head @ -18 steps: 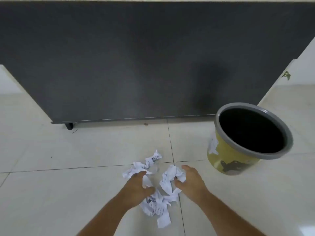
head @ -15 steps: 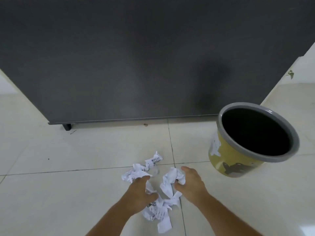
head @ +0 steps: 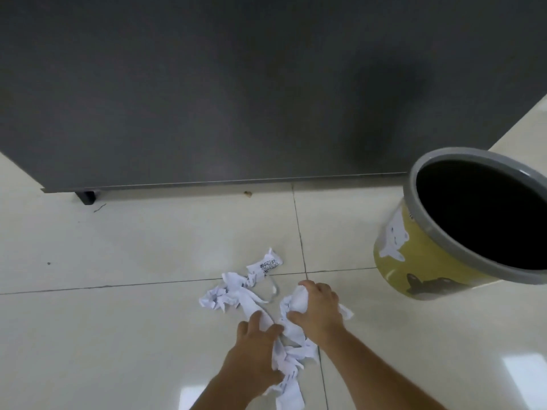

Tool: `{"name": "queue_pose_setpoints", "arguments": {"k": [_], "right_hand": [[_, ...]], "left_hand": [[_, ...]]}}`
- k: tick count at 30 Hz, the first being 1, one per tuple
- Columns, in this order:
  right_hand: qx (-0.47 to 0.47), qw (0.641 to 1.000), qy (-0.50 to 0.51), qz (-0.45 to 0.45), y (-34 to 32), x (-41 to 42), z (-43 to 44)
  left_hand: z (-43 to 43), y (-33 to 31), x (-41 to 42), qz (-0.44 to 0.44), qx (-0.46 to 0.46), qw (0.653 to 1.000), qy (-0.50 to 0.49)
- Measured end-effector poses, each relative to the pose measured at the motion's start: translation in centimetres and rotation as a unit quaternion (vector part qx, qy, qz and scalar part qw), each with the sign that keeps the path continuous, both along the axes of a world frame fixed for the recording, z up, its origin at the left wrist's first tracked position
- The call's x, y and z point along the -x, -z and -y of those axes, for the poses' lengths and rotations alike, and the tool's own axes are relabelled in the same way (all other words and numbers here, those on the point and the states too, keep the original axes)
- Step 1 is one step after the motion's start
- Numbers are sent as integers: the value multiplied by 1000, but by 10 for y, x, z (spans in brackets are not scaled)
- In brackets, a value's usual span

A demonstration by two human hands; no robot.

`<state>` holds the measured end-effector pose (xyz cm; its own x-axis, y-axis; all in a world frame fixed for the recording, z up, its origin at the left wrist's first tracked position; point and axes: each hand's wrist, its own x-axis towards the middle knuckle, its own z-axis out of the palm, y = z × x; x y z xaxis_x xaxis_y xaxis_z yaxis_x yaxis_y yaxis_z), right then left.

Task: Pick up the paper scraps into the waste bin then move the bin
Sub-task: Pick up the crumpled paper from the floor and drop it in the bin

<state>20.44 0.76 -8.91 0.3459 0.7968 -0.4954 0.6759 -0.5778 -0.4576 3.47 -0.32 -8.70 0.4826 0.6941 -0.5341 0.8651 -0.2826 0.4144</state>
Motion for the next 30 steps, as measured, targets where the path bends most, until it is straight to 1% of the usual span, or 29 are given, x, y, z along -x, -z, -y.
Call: {"name": "queue_pose_setpoints", "arguments": {"k": [3, 6, 10, 15, 19, 25, 30], "right_hand": [[7, 1000, -1, 19, 9, 3, 2], [13, 1000, 3, 28, 15, 2, 4], [6, 1000, 15, 26, 15, -1, 7], [-26, 998, 24, 51, -2, -10, 7], [-62, 996, 38, 52, -27, -17, 7], [-128, 990, 48, 39, -70, -20, 11], [-207, 976, 45, 45, -130, -30, 2]], "left_hand": [[6, 8, -3, -37, -23, 998, 37], [11, 15, -7, -60, -72, 994, 47], [9, 20, -8, -43, -80, 996, 24], [-2, 10, 0, 22, -107, 993, -46], [-10, -13, 5, 75, -129, 985, -86], [-13, -60, 2, 112, -155, 976, -105], [-37, -137, -9, 143, -209, 959, -127]]}}
